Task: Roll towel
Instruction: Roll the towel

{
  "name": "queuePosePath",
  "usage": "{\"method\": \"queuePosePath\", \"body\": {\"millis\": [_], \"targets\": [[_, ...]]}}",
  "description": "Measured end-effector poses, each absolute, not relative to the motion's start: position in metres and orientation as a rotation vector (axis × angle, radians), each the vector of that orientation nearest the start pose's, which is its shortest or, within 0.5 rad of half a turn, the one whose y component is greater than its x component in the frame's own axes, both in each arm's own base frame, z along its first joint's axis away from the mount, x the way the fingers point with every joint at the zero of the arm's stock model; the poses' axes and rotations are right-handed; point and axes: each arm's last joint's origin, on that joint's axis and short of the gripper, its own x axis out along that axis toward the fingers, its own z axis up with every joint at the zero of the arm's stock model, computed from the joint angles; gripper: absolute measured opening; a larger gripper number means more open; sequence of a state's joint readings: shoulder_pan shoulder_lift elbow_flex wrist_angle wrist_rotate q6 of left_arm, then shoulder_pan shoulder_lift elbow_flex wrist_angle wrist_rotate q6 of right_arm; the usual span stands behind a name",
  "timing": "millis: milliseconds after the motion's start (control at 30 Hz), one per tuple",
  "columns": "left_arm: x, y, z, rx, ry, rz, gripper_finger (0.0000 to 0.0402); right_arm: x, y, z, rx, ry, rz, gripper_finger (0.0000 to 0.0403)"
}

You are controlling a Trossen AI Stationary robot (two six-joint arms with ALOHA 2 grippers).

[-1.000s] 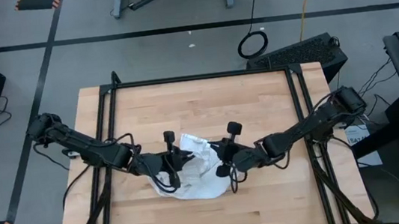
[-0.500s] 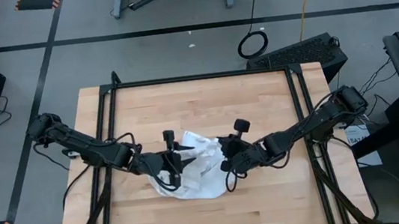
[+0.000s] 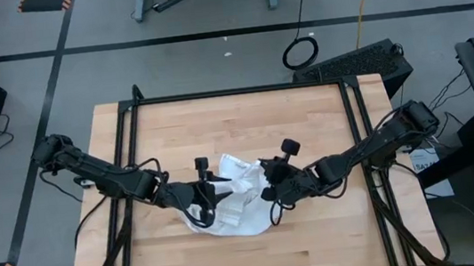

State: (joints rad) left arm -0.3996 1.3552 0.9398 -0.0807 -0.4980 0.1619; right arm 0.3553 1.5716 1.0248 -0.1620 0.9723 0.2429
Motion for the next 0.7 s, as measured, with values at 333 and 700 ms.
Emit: {"method": "queuePosePath", "body": {"millis": [333,700], "targets": [[0.281,-0.107,0.265,0.357,0.474,-0.047,0.0173,0.303,0.083,0.265,-0.199,0.399,-0.699,0.0002],[0.305,-0.094,0.236,0.367,0.548,0.018,0.0173,0.301,0.083,0.268,-0.188,0.388,-0.693,0.0002]]}}
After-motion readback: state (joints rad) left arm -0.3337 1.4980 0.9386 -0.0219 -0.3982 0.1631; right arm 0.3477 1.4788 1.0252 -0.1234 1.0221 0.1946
